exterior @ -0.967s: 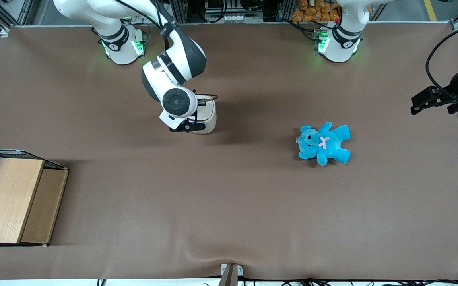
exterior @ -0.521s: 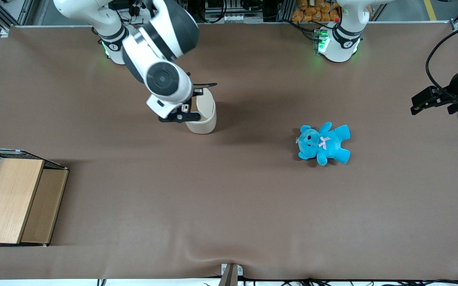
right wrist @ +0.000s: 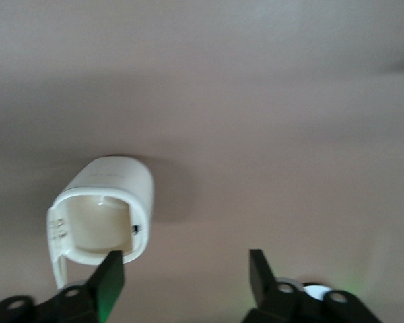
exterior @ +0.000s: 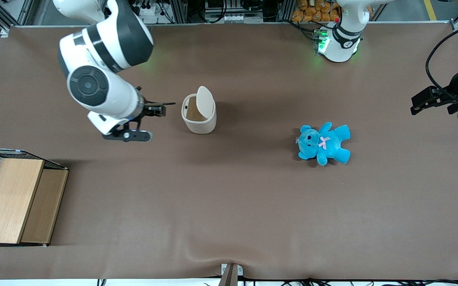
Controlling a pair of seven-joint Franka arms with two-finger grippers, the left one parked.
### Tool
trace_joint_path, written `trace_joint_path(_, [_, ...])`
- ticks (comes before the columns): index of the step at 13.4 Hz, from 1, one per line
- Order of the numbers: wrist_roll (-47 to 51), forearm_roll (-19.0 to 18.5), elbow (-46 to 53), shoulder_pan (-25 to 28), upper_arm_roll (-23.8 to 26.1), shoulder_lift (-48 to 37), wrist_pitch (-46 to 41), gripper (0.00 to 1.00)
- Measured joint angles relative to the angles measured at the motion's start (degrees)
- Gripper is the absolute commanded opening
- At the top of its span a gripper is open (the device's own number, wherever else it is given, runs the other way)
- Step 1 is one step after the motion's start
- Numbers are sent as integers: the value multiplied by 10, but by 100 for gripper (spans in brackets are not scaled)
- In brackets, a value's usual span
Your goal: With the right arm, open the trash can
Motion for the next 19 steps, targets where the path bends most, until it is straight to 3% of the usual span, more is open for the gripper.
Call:
trace_joint_path(3, [-56, -12, -2, -39, -5, -22, -5, 100])
trace_joint_path(11, [-253, -13, -19, -216, -11, -89, -13, 100])
trace_joint_path(17, [-283, -16, -63, -294, -8, -166, -38, 100])
trace_joint_path(19, [-279, -17, -63, -323, 20, -175, -44, 100])
